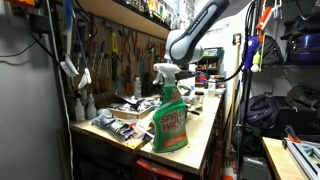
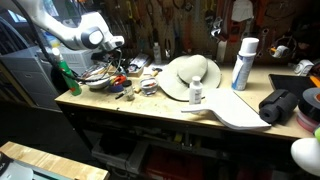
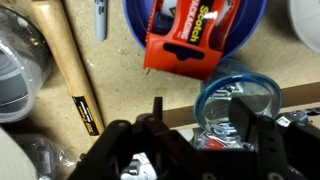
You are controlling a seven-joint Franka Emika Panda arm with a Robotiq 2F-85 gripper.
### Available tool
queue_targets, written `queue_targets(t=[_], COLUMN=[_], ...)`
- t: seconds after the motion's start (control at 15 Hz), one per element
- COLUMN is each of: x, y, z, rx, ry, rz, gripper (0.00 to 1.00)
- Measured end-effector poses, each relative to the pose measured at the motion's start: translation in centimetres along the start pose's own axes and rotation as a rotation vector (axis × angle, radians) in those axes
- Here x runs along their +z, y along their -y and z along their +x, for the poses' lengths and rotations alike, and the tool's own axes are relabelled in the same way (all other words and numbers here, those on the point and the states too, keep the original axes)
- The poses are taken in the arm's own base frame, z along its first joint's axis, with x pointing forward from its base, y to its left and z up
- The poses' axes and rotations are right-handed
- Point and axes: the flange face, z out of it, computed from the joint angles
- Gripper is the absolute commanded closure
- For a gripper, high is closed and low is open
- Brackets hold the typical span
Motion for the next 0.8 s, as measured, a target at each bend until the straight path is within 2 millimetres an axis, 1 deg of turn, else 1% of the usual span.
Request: queue_targets(t=[0.13,0.2,0.27,0.4,0.47,0.53,0.6,0.73,0.8], x=[0.6,0.9,1.2,1.5,1.6,1.7,1.8,2.0,2.1], y=[0.1,0.2,0.3,0.4,0.4,0.4,0.4,0.4,0.4], z=[0.0,0.0,0.0,0.0,0.1,0.2,0.3,0.5,0.5], rx=[0.011,0.016,0.019,0.023,0.024,0.025,0.026,0.03,0.032], ry=[0.009,0.013,0.017,0.021,0.021,0.02,0.02,0.021,0.022], rz=[0.007,0.012,0.015,0.018,0.019,0.02,0.02,0.022,0.023], gripper=[0.57,0.53,0.54,0.53,0.55,0.61,0.75,0.88,0.91])
